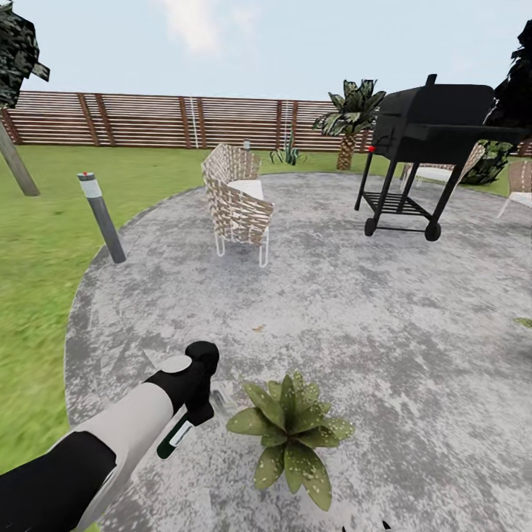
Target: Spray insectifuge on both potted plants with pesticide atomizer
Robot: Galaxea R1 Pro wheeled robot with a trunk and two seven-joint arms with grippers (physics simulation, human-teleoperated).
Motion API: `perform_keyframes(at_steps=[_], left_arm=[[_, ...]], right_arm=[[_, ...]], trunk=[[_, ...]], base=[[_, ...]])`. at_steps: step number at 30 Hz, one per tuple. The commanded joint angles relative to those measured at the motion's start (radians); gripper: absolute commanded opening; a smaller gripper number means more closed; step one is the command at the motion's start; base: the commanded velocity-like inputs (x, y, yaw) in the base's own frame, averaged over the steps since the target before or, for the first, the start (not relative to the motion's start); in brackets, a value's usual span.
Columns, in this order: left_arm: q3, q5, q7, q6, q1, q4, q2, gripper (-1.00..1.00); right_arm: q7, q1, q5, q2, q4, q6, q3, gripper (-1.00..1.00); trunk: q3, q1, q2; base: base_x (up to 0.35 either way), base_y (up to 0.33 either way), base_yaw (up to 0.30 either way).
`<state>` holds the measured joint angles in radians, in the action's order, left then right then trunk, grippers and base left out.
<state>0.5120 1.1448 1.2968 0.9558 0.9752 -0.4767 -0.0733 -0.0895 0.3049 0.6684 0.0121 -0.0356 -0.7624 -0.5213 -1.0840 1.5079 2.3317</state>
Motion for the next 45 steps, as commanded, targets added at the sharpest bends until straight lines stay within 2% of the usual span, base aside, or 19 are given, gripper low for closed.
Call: perform_keyframes(at_steps=[1, 8, 14, 23, 31, 37, 45], left_arm=[[0.002, 0.007, 0.000, 0.009, 0.000, 0.001, 0.000, -1.00], [0.003, 0.004, -0.007, 0.009, -0.024, 0.004, 0.000, -1.00], [0.001, 0.000, -0.008, 0.009, -0.035, 0.003, 0.000, -1.00], [0.000, 0.000, -0.011, 0.009, -0.036, 0.003, 0.000, -1.00], [0.000, 0.000, -0.010, 0.009, -0.036, 0.003, 0.000, -1.00], [-0.001, -0.002, -0.008, 0.009, -0.036, 0.003, -0.001, -1.00], [-0.001, -0.002, -0.008, 0.009, -0.036, 0.003, 0.005, -1.00]], right_arm=[[-0.009, 0.000, 0.011, 0.000, 0.000, -0.002, -0.002, 1.00], [-0.010, 0.000, 0.011, 0.000, 0.000, -0.002, -0.004, 1.00], [-0.010, 0.000, 0.010, 0.000, 0.000, -0.002, -0.003, 1.00], [-0.010, 0.000, 0.010, 0.000, 0.000, -0.002, -0.003, 1.00], [-0.010, 0.000, 0.010, 0.000, 0.000, -0.002, -0.003, 1.00], [-0.010, 0.000, 0.010, 0.000, 0.000, -0.002, -0.004, 1.00], [-0.010, 0.000, 0.010, 0.000, 0.000, -0.002, -0.003, 1.00]], trunk=[[-0.001, 0.000, 0.000], [-0.001, 0.000, 0.000], [-0.001, 0.000, 0.000], [-0.001, 0.000, 0.000], [-0.001, 0.000, 0.000], [-0.001, 0.000, 0.000], [-0.001, 0.000, 0.000]], base=[[0.213, 0.109, -0.010], [0.217, 0.045, -0.004], [0.007, 0.000, -0.243], [-0.066, 0.004, -0.121], [0.125, 0.190, -0.030], [0.006, 0.007, -0.277], [-0.081, -0.059, -0.035]])
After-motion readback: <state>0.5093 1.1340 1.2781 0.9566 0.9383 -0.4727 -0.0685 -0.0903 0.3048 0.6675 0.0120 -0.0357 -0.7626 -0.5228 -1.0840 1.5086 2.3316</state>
